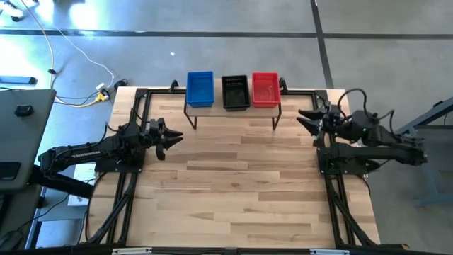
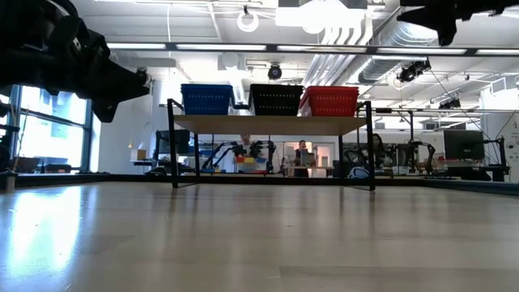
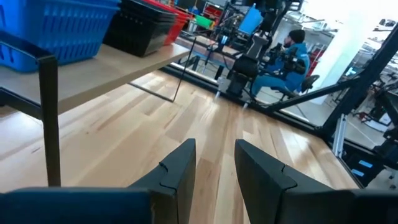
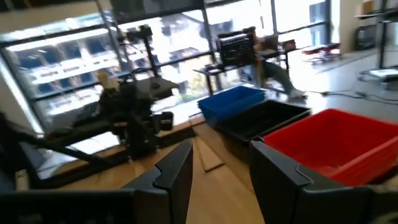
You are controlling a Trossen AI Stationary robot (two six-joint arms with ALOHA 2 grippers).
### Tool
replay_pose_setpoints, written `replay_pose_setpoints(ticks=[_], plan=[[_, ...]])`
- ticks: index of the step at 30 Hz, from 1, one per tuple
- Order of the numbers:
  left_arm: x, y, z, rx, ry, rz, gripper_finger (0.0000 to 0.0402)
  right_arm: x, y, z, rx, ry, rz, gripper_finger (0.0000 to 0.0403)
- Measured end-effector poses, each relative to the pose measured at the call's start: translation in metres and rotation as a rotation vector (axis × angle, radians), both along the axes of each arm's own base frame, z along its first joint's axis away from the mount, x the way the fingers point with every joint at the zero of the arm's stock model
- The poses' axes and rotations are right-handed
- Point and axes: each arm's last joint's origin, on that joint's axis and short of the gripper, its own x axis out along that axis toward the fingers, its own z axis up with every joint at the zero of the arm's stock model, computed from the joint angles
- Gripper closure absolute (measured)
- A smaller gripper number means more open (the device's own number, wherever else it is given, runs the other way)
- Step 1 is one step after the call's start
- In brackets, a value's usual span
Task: Stack baskets on shelf by color
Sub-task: Return to Home Position
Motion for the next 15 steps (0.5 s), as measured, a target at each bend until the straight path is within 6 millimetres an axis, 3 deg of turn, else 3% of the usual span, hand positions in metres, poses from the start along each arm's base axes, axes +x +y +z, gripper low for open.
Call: replay_pose_setpoints(ticks=[7, 15], plan=[[0.0, 0.0, 0.0, 0.001, 0.0, 0.0, 0.03, 0.004, 0.003, -0.039, -0.002, -0.056, 0.106, 0.0263], [0.0, 0.0, 0.0, 0.001, 0.001, 0.0, 0.03, 0.009, 0.003, -0.074, 0.005, 0.001, 0.143, 0.0263]])
